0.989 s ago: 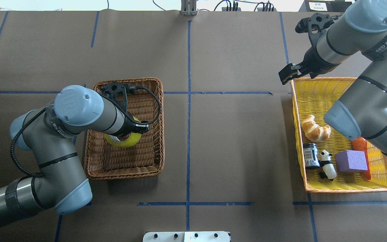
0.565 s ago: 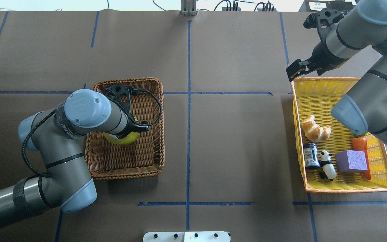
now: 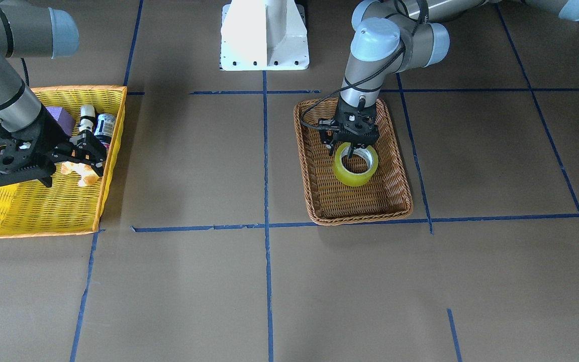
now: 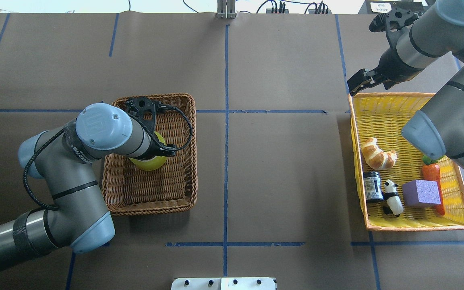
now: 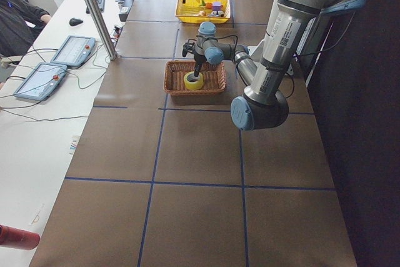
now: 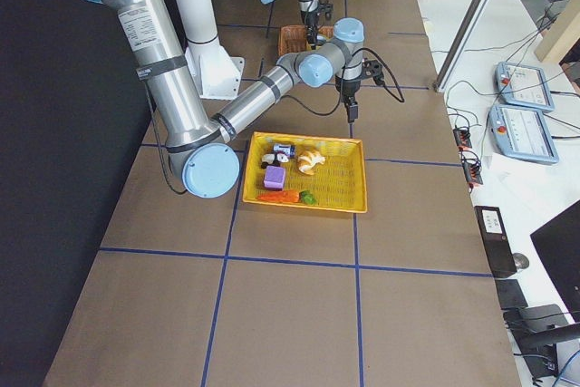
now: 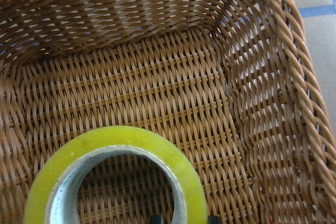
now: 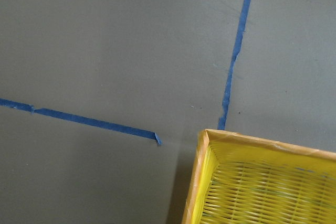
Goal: Move tape to another basket
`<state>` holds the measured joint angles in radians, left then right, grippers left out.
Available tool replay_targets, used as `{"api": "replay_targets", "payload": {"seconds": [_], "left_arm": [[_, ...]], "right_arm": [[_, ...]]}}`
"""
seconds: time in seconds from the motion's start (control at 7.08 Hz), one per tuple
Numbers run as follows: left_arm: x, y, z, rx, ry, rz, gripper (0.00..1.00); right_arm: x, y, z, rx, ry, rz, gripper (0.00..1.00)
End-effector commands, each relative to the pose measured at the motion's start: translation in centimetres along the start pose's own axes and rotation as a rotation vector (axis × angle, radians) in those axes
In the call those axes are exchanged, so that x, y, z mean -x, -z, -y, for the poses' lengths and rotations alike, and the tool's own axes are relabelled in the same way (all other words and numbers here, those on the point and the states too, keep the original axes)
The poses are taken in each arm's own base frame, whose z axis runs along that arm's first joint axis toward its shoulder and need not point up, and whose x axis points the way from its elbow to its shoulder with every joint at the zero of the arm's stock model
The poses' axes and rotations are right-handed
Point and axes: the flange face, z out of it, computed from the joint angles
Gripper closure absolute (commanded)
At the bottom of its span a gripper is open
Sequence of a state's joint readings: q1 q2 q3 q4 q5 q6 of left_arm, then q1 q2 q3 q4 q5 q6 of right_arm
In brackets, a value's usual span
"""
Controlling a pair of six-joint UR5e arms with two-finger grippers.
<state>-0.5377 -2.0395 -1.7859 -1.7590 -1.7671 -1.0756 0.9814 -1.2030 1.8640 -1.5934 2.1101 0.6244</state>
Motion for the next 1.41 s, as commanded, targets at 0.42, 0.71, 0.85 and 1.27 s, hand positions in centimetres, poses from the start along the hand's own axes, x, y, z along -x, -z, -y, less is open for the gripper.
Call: {"api": "replay_targets", "payload": {"seconds": [0.42,0.71,0.85,1.27], "left_arm": [[11.7,11.8,5.7,0.102,-0.035,-0.001,0.00],[24.5,15.1,7.6,0.157,0.017,-0.028,0.00],[31.3,16.3,7.3,0.159,0.000,-0.013,0.00],[46.2,16.2,5.4,0.210,0.050,-0.014,0.00]], "right_arm": [[-13.6,2.1,-2.5,0.060,0.082,0.047,0.00],[-23.3,3.4,-6.1,0.070,0.099,0.055,0.00],[-28.3,3.2,-9.1,0.093,0.079,0.077,0.00],[-41.0,3.0,-16.9,0.099,-0.134,0.150,0.00]]}}
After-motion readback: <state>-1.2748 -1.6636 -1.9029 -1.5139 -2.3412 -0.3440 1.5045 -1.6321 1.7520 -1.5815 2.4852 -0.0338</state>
